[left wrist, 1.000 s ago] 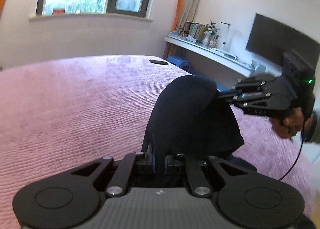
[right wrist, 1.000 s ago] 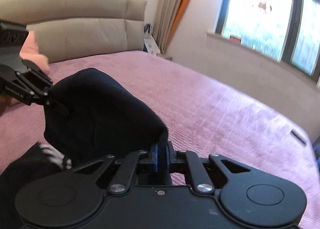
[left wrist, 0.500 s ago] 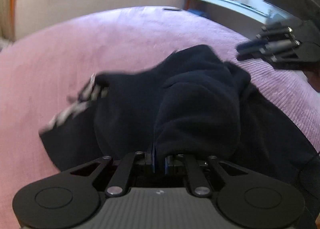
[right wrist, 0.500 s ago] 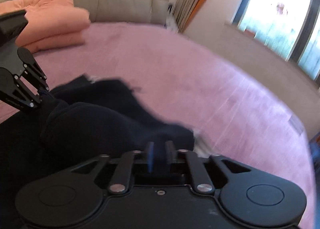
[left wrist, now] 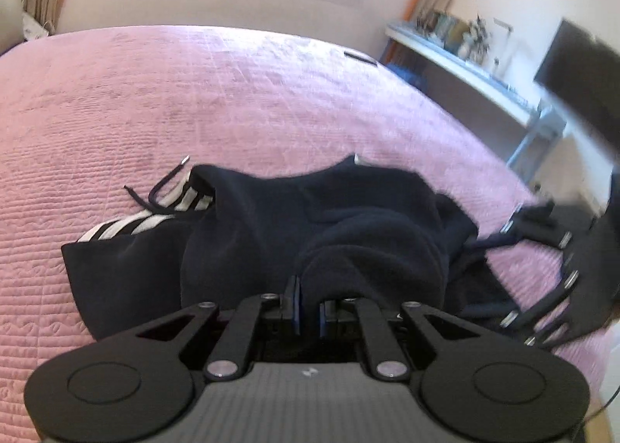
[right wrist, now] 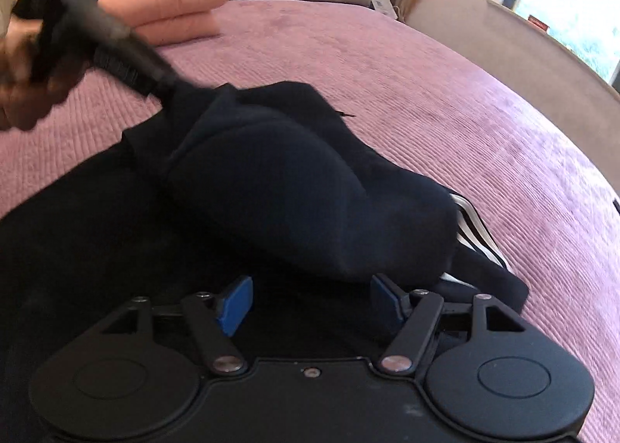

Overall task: Fold large clothes
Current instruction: 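Fold the lifted hem toward the hood with both grippers, then release the hem with both grippers and lift them away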

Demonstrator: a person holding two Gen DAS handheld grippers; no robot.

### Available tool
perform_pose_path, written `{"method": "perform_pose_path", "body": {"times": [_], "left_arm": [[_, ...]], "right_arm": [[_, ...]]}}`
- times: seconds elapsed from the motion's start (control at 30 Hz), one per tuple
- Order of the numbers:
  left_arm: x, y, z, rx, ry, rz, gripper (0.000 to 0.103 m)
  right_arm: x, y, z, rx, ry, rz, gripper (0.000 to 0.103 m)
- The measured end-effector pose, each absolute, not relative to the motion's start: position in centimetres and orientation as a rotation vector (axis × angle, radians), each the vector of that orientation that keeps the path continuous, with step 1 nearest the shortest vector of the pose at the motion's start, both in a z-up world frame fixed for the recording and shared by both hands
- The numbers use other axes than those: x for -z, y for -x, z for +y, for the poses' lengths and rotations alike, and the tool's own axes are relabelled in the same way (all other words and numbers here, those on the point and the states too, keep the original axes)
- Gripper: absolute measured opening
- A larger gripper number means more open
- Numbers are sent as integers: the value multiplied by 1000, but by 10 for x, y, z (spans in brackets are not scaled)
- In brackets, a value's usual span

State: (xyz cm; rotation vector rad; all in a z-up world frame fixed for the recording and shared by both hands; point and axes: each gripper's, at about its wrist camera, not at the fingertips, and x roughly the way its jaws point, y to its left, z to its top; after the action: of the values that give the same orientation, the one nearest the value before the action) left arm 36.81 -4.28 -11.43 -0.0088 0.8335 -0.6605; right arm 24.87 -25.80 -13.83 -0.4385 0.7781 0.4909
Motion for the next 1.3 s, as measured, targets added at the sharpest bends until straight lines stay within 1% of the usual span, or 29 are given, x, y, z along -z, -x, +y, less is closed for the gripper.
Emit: {"method": "perform_pose_path", "body": {"times": [0.1, 0.2, 0.23, 0.27, 0.3, 0.33, 0.4, 0.5, 0.53, 0.6, 0.67, 0.7, 0.73, 0.77, 0.83, 0.9, 0.97, 1.0, 1.03, 1.1, 1.17, 1.2, 1.23, 1.3], "left_arm": [[104, -379, -44, 678, 64, 818, 10], [97, -387, -42, 691, 115, 804, 10], [97, -390, -42, 692, 121, 801, 10], [96, -392, -43, 690, 119, 800, 10], [96, -394, -44, 689, 116, 799, 10], [96, -395, -46, 692, 111, 802, 10], [97, -394, -49, 699, 92, 794, 10], [90, -380, -55, 766, 91, 777, 10], [89, -374, -59, 784, 80, 774, 10], [92, -359, -68, 810, 17, 781, 11], [107, -344, -76, 794, -86, 817, 13], [117, -338, -79, 779, -132, 843, 14], [131, -331, -79, 755, -176, 895, 16], [143, -325, -78, 743, -202, 955, 16], [157, -312, -66, 766, -218, 1080, 16], [154, -305, -48, 788, -169, 1134, 18], [138, -309, -33, 758, -83, 1115, 19], [131, -315, -31, 745, -57, 1085, 19], [122, -324, -34, 730, -42, 1030, 19], [115, -345, -46, 714, 10, 934, 19], [119, -369, -63, 714, 108, 877, 19], [126, -380, -71, 713, 140, 854, 19], [138, -391, -80, 693, 162, 856, 17], [165, -400, -91, 688, 186, 905, 17]], "right_arm": [[149, -256, -241, -417, 459, 686, 80], [170, -275, -221, -377, 498, 666, 80], [179, -282, -216, -348, 521, 672, 74], [184, -286, -214, -327, 536, 682, 56], [184, -290, -215, -320, 543, 698, 8], [176, -292, -221, -326, 530, 701, 4], [150, -288, -237, -298, 556, 648, 4], [98, -279, -251, -276, 675, 557, 4], [88, -277, -252, -286, 709, 538, 4], [79, -272, -250, -349, 781, 576, 6], [93, -260, -250, -434, 807, 670, 34], [107, -252, -251, -465, 824, 726, 72], [126, -239, -253, -520, 843, 821, 76], [139, -228, -256, -563, 851, 902, 74], [151, -202, -263, -613, 844, 971, 60], [142, -195, -272, -609, 749, 991, 60], [125, -214, -283, -539, 553, 983, 57], [119, -226, -288, -510, 454, 978, 51], [116, -243, -292, -472, 356, 958, 39], [116, -264, -300, -397, 247, 909, 30], [121, -285, -301, -340, 103, 869, 30], [127, -295, -300, -331, 29, 880, 30], [136, -305, -299, -338, -24, 911, 30], [166, -313, -292, -344, -98, 1029, 29]]}}
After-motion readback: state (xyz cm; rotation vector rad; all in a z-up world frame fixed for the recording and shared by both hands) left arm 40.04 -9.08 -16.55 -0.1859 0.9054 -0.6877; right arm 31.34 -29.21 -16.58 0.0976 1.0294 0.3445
